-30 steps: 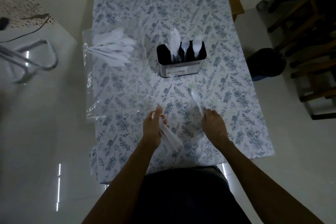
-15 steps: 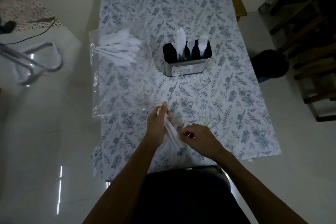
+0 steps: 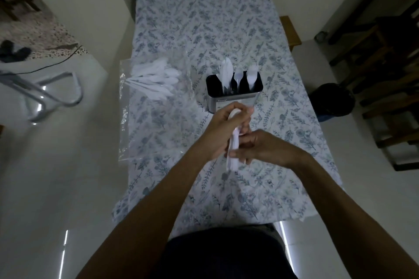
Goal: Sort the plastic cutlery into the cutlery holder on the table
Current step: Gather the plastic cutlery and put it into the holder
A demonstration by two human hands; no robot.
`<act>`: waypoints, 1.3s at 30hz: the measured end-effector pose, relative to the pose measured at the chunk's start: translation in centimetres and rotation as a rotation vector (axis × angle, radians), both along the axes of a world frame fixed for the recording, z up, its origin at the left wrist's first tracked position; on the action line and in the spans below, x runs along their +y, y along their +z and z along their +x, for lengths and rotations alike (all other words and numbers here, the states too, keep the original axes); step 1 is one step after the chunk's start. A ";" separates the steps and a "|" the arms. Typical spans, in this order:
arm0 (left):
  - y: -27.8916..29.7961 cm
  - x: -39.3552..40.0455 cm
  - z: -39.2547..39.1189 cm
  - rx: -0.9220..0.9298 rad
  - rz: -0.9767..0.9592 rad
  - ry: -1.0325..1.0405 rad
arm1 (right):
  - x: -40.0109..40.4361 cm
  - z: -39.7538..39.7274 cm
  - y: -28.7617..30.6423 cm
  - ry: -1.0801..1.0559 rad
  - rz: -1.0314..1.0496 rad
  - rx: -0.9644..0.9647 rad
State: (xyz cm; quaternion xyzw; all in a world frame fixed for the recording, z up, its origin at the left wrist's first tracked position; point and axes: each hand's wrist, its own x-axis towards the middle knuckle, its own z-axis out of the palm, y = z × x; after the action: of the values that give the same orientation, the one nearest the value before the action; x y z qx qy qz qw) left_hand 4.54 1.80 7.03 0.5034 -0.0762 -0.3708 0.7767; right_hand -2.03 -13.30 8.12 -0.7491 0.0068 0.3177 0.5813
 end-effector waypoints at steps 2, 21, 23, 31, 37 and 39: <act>1.7 -1.2 2.4 -0.150 0.084 -0.012 | -1.0 2.0 1.6 -0.005 -0.093 -0.092; 2.8 -8.8 17.2 -0.858 0.845 0.069 | -5.4 16.2 -4.2 -0.369 -0.633 -0.542; 2.2 -8.8 17.4 -0.863 0.865 0.050 | -5.4 16.1 -5.0 -0.391 -0.616 -0.540; 0.4 -8.7 17.3 -0.869 0.921 -0.004 | -5.2 16.3 -6.7 -0.462 -0.615 -0.521; -0.8 -8.0 17.6 -0.993 1.073 -0.045 | -4.5 15.6 -5.8 -0.567 -0.602 -0.533; -1.0 -7.7 17.5 -1.028 1.064 -0.039 | -4.5 15.1 -5.8 -0.588 -0.572 -0.525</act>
State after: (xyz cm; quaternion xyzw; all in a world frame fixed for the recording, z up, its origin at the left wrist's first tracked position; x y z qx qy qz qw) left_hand 22.00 -5.91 6.07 0.9205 -0.2495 -0.0888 0.2873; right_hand 13.10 -17.82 2.34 -0.8999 0.1584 -0.0741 0.3994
